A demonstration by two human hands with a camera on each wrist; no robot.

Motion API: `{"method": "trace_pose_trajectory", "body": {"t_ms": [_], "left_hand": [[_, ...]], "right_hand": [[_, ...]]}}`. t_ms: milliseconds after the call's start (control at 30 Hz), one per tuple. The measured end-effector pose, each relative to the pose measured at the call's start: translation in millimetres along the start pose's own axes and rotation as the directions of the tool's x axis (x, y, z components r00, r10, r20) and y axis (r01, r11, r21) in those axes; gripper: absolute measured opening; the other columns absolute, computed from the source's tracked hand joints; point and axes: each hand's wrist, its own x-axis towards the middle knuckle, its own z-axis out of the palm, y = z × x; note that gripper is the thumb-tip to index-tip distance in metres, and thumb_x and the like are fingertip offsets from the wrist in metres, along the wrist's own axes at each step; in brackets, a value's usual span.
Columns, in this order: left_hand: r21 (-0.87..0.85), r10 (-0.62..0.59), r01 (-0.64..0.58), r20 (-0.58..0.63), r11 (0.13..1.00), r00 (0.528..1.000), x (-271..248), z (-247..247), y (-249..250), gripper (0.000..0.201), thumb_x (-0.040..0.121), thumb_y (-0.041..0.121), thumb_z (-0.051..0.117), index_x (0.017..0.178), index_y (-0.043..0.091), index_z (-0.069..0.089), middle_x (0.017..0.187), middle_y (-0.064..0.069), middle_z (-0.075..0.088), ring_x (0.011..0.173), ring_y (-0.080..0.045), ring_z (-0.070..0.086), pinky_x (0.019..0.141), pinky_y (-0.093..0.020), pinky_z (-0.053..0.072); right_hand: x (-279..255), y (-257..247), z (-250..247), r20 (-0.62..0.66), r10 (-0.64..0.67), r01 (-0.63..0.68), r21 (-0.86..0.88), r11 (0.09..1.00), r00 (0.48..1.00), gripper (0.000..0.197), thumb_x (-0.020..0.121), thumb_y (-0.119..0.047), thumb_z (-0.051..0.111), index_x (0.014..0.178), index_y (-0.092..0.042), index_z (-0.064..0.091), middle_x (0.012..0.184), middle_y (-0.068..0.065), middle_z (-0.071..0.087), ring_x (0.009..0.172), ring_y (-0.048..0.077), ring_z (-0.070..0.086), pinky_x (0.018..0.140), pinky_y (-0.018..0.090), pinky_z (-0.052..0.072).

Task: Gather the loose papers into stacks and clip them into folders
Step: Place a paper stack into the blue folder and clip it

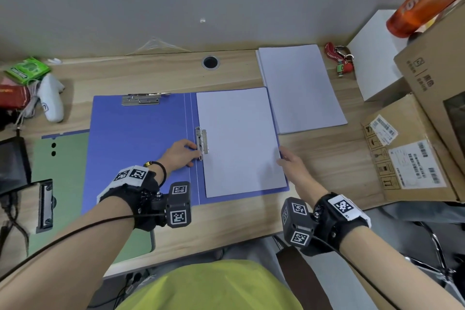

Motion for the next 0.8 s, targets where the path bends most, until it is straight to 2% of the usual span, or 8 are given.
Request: {"method": "trace_pose_trajectory", "body": {"t_ms": [67,200,267,367,500,633,700,800], "left_hand": [[-0.023,-0.034,0.035,0.026,0.999,0.999,-2,0,8,0.008,0.097,0.019,0.054,0.092,0.013,0.052,0.077,-0.007,0.059,0.054,-0.018,0.048,0.05,-0.024,0.04],[0.008,-0.025,0.026,-0.094,1.0,0.995,5,-1,28,0.02,0.096,0.015,0.046,0.077,0.015,0.04,0.067,-0.006,0.037,0.052,-0.018,0.027,0.052,-0.027,0.025],[0.002,0.011,-0.011,-0.14,1.0,0.99,9,2,41,0.018,0.094,0.016,0.044,0.077,0.016,0.039,0.067,-0.005,0.035,0.054,-0.019,0.028,0.054,-0.028,0.024],[-0.079,0.046,-0.051,-0.062,0.996,0.997,8,17,66,0.01,0.097,0.018,0.046,0.092,0.012,0.053,0.074,-0.004,0.049,0.054,-0.019,0.042,0.051,-0.027,0.035],[-0.197,0.082,-0.074,0.034,0.978,0.996,8,48,103,0.02,0.1,0.015,0.044,0.113,0.009,0.058,0.092,-0.005,0.064,0.066,-0.018,0.06,0.065,-0.026,0.052],[-0.341,0.075,-0.021,0.147,0.94,0.986,17,82,132,0.031,0.1,0.016,0.047,0.129,0.008,0.054,0.118,-0.007,0.063,0.093,-0.021,0.065,0.085,-0.026,0.053],[-0.403,0.068,0.006,0.168,0.915,0.983,21,98,145,0.036,0.099,0.016,0.049,0.135,0.009,0.049,0.125,-0.006,0.059,0.105,-0.021,0.061,0.091,-0.025,0.05],[-0.456,0.067,0.026,0.187,0.89,0.98,27,116,160,0.042,0.098,0.015,0.051,0.139,0.012,0.043,0.129,-0.006,0.056,0.115,-0.021,0.058,0.094,-0.023,0.046]], "right_hand": [[-1,-6,-6,0.045,-0.031,0.03,0.02,0.999,0.998,0.044,0.093,0.003,0.036,0.118,-0.026,0.058,0.121,-0.008,0.061,0.11,0.011,0.058,0.083,0.021,0.047],[5,-14,-16,0.129,-0.026,0.022,0.033,0.999,0.991,0.043,0.093,-0.002,0.042,0.114,-0.033,0.063,0.121,-0.011,0.065,0.107,0.001,0.06,0.08,0.02,0.046],[8,-17,-19,0.148,-0.02,0.013,0.045,0.999,0.989,0.041,0.093,-0.004,0.044,0.116,-0.032,0.063,0.119,-0.012,0.066,0.104,-0.002,0.061,0.077,0.018,0.046],[14,-19,-25,0.148,-0.003,-0.005,0.056,0.998,0.989,0.034,0.095,-0.003,0.044,0.107,-0.03,0.061,0.109,-0.015,0.065,0.101,0.002,0.06,0.081,0.019,0.046],[30,-19,-55,0.016,0.051,-0.052,0.083,0.995,0.999,0.024,0.098,-0.01,0.047,0.097,-0.028,0.062,0.113,0.002,0.069,0.104,0.02,0.064,0.097,0.039,0.048],[46,-19,-101,-0.221,0.043,-0.022,0.096,0.995,0.974,0.026,0.095,-0.006,0.046,0.092,-0.025,0.063,0.101,-0.002,0.067,0.103,0.02,0.06,0.08,0.029,0.046],[51,-20,-123,-0.286,0.015,0.006,0.071,0.997,0.958,0.023,0.095,-0.007,0.047,0.106,-0.02,0.063,0.114,-0.002,0.062,0.106,0.016,0.055,0.079,0.023,0.043],[64,-23,-152,-0.355,-0.002,-0.004,-0.017,1.0,0.935,0.038,0.095,-0.009,0.042,0.127,-0.023,0.055,0.12,-0.011,0.051,0.114,0.012,0.049,0.092,0.028,0.042]]}}
